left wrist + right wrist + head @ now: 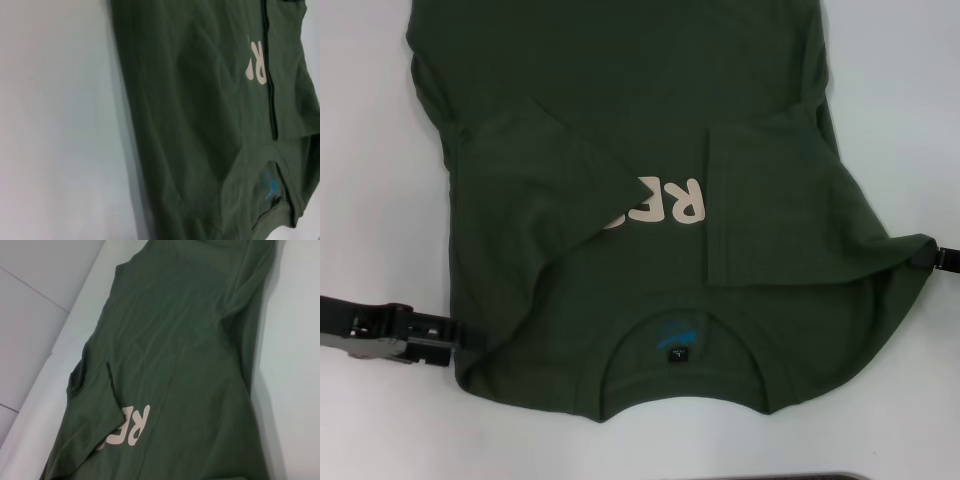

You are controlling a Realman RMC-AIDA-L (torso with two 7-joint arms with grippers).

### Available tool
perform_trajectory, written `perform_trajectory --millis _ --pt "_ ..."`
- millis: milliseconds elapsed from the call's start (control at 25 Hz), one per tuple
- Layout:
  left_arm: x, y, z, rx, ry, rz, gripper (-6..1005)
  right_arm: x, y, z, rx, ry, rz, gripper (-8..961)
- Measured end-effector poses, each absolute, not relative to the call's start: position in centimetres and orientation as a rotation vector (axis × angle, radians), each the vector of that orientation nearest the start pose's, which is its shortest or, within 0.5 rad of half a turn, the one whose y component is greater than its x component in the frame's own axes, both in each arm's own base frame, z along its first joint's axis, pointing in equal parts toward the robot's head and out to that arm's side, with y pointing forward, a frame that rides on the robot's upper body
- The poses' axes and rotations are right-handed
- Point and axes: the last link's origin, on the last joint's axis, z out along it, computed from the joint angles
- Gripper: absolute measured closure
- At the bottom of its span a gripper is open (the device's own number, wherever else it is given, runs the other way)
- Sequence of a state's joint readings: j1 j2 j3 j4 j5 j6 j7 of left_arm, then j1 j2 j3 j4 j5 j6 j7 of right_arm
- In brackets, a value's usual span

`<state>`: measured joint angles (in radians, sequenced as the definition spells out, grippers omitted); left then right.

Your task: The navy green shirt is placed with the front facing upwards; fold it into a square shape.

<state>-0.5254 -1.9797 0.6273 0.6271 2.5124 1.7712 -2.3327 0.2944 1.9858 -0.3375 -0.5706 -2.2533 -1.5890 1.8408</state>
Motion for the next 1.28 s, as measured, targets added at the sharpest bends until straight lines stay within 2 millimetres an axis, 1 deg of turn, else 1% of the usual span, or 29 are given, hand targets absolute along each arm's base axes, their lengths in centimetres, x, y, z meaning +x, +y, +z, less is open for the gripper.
perform_trajectory --millis 480,1000,1280 --pt "-32.6 27.0 1.5 -2.396 -2.176 -0.016 147 38.5 23.9 4.6 -2.155 1.681 0.683 952" --pt "-31.4 27.7 0.7 -2.448 -2.149 -0.016 147 38.5 23.9 4.6 -2.153 1.683 0.682 951" --pt "-31.3 27.8 0.6 -2.450 -2.138 -0.014 148 38.6 23.9 4.6 -2.150 1.682 0.682 952"
